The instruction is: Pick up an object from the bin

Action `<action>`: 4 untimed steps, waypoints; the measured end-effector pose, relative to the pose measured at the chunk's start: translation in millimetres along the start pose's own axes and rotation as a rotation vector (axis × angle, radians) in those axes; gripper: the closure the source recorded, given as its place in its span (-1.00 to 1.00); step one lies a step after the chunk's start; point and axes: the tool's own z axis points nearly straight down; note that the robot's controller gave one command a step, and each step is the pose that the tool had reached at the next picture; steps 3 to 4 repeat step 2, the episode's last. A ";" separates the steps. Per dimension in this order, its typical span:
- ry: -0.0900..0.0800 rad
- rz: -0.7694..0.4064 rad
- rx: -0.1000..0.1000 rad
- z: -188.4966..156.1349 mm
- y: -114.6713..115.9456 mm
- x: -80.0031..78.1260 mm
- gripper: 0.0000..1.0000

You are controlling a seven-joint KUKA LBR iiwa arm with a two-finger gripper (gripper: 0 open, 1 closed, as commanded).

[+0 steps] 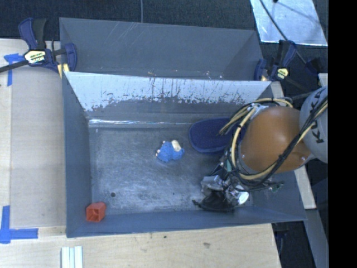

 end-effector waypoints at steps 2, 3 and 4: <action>0.008 0.002 0.005 -77.2 0.9 -1.9 1.00; 0.008 0.002 0.005 -77.2 0.9 -1.9 1.00; 0.008 0.002 0.005 -77.2 0.9 -1.9 1.00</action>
Offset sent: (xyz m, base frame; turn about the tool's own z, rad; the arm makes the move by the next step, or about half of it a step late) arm -0.0001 -0.0001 0.0484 0.0000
